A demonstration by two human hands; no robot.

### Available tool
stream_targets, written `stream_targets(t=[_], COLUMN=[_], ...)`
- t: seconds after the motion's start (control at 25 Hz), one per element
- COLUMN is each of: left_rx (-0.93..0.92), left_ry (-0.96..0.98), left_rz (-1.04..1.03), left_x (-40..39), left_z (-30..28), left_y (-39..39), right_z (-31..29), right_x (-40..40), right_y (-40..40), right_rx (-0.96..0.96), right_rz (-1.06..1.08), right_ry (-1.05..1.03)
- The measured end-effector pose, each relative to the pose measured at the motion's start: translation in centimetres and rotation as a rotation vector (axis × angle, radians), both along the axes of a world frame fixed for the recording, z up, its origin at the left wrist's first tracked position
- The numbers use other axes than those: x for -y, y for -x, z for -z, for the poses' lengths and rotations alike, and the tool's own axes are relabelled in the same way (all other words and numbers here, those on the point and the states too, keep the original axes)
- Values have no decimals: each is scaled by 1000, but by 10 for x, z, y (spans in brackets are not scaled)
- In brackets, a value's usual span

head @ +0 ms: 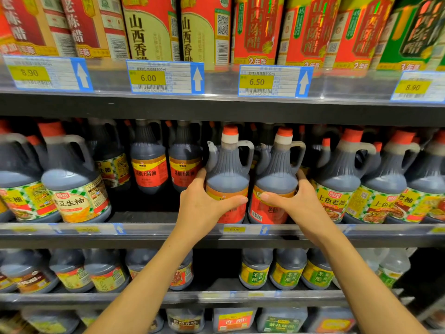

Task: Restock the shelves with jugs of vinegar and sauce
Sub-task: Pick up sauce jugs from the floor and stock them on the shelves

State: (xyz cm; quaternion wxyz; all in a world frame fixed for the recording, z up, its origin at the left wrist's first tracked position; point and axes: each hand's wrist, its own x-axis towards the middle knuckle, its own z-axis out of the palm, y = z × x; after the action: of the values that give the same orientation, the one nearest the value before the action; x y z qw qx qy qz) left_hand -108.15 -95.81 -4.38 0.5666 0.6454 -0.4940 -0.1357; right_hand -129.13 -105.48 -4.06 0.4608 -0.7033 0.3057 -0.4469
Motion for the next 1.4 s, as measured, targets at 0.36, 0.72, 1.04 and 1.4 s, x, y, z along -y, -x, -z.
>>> stream_targets(t=[0.36,0.72,1.04,1.4], left_rx=[-37,100,545,999], left_ry=[-41,-201,-340,-552], left_rz=[64,186,382,382], left_x=[0,-16,-106,-229], left_z=[5,-7,9,46], left_y=[0,-26,-89,-181], right_z=[5,-5,8,35], right_x=[-2,-34,-121,-230], right_y=[1,-2,-16,-104], right_rx=[-10,-104,-394,-1032], right_rz=[56,197,357,206], right_ry=[-60,-65,6,143])
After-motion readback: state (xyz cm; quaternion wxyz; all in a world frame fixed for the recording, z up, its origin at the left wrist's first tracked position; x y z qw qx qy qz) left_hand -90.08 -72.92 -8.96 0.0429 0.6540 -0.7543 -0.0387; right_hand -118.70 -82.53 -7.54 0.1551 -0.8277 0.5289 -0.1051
